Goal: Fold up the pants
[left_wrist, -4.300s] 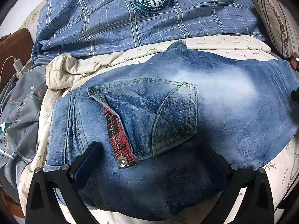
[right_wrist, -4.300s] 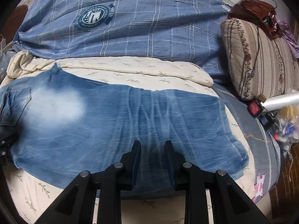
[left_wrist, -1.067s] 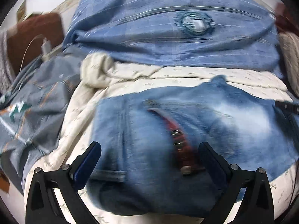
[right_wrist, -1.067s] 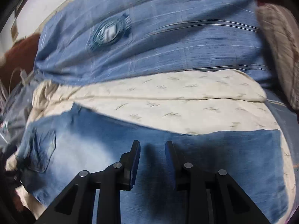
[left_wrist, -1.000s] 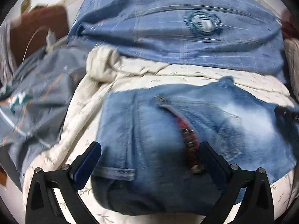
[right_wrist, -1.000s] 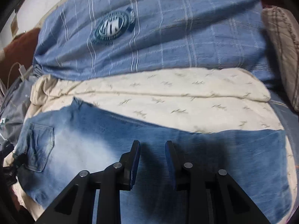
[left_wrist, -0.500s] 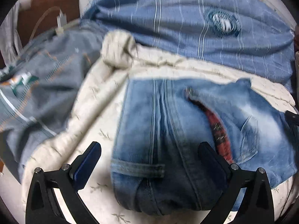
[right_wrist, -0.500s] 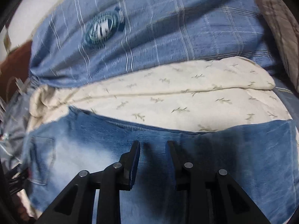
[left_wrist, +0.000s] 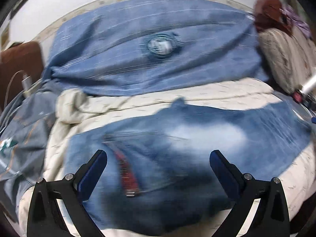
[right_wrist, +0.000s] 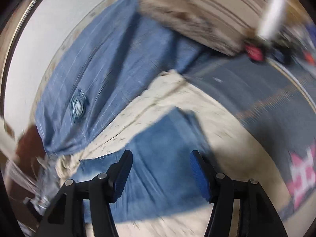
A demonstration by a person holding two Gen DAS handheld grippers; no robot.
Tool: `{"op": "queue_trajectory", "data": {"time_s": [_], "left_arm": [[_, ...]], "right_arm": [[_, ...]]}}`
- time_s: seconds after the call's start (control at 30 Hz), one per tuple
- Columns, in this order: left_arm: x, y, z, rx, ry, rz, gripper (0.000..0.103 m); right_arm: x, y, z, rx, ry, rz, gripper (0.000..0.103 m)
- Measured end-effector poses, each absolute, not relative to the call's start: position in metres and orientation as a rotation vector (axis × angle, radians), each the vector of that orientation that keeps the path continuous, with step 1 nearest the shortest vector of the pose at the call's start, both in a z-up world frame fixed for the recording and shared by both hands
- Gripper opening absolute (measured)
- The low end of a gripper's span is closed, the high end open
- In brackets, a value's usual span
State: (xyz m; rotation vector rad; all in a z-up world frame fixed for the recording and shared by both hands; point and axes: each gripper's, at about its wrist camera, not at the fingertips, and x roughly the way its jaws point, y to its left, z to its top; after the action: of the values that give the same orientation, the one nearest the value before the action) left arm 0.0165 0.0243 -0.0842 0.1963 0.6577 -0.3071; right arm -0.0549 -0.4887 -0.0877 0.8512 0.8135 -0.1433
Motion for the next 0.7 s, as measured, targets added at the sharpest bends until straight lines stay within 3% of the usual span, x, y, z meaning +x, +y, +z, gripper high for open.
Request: {"op": "queue_trajectory", "data": {"time_s": [0.47,0.7], "left_arm": [[0.020,-0.026,-0.125,0.353,0.865,-0.398,0.103],[0.020,-0.021,-0.121,0.304,0.874,-0.425,0.103]], "right_arm": [[-0.067,-0.488,-0.139,1.049,0.998,-0.189,0.064],[-0.064,-0.492,-0.146,1.117,0.939,-0.229,0.066]]}}
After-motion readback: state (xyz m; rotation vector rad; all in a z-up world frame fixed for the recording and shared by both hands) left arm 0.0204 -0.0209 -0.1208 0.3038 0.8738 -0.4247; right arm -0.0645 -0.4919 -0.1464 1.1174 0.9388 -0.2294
